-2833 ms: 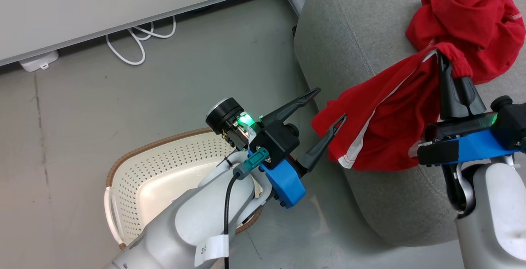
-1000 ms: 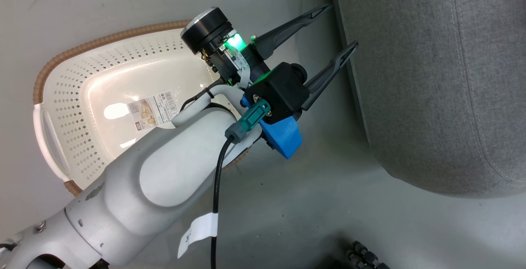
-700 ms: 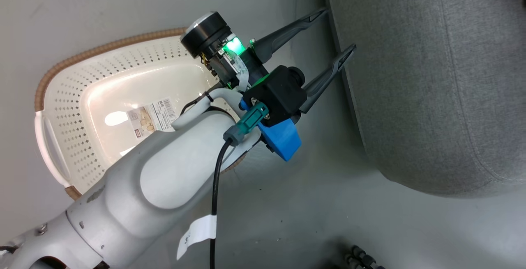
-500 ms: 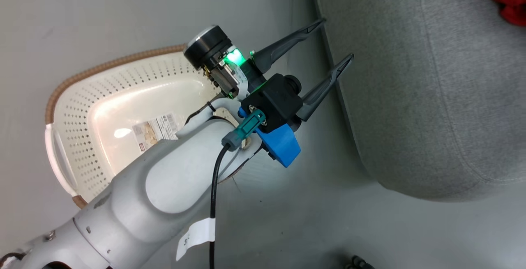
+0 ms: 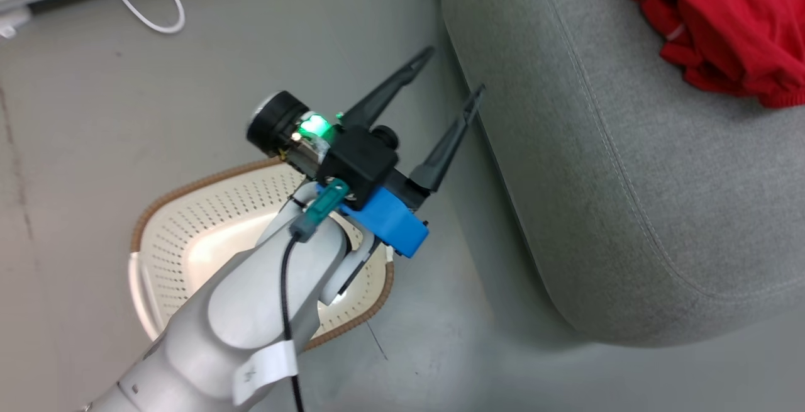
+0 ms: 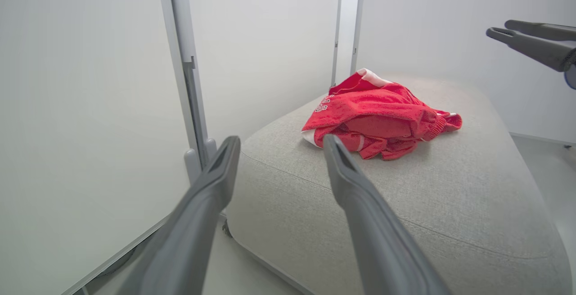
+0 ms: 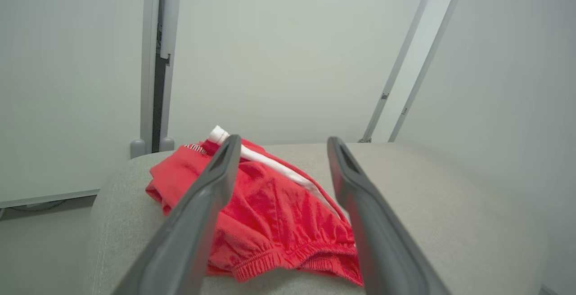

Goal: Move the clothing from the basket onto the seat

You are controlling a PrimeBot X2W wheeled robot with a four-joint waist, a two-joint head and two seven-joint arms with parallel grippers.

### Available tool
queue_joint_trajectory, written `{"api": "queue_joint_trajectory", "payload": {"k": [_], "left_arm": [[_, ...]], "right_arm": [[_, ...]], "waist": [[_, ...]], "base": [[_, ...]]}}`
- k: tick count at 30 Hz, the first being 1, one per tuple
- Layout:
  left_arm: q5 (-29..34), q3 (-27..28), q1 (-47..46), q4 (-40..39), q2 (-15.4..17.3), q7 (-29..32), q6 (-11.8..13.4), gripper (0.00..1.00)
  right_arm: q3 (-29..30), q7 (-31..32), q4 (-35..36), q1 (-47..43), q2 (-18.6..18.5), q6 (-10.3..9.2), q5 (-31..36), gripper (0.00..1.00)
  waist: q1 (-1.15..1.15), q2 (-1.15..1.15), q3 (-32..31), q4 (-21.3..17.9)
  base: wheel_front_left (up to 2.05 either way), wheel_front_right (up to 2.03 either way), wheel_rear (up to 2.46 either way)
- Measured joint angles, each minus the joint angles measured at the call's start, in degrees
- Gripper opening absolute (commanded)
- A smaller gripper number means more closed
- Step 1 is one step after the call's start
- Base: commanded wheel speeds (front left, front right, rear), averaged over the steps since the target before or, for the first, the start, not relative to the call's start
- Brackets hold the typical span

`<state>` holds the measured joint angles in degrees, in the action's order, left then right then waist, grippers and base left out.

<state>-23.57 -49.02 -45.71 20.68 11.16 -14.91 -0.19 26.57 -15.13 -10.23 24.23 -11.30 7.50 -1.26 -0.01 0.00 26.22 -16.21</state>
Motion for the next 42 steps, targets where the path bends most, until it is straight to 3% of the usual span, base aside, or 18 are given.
{"api": "queue_joint_trajectory", "payload": {"k": [8,18,30,42], "left_arm": [[1.6,11.1,8.2,-4.7,0.8,-0.1,2.1,1.00],[5.1,25.8,19.3,-6.4,0.8,-0.1,1.8,1.00],[10.9,38.8,30.2,-8.2,-3.3,-0.2,-0.5,1.00],[14.2,45.4,38.0,-8.3,-7.0,-0.2,-4.1,1.00]], "right_arm": [[-10.7,0.0,5.4,-2.4,1.2,-0.01,-1.3,1.00],[-21.0,0.0,5.8,-4.0,2.9,-0.01,-1.4,1.00],[-24.0,0.0,2.0,-10.4,5.1,-0.01,-1.9,1.00],[-23.0,0.0,0.2,-17.1,6.9,-0.01,-2.4,1.00]], "waist": [[0.00,0.00,-6.1,4.3],[-0.01,0.00,-12.3,10.0],[0.00,0.00,-18.3,15.2],[0.00,0.00,-22.1,17.5]], "base": [[0.00,0.00,0.00],[0.00,0.00,0.00],[0.00,0.00,0.00],[0.00,0.00,0.00]]}}
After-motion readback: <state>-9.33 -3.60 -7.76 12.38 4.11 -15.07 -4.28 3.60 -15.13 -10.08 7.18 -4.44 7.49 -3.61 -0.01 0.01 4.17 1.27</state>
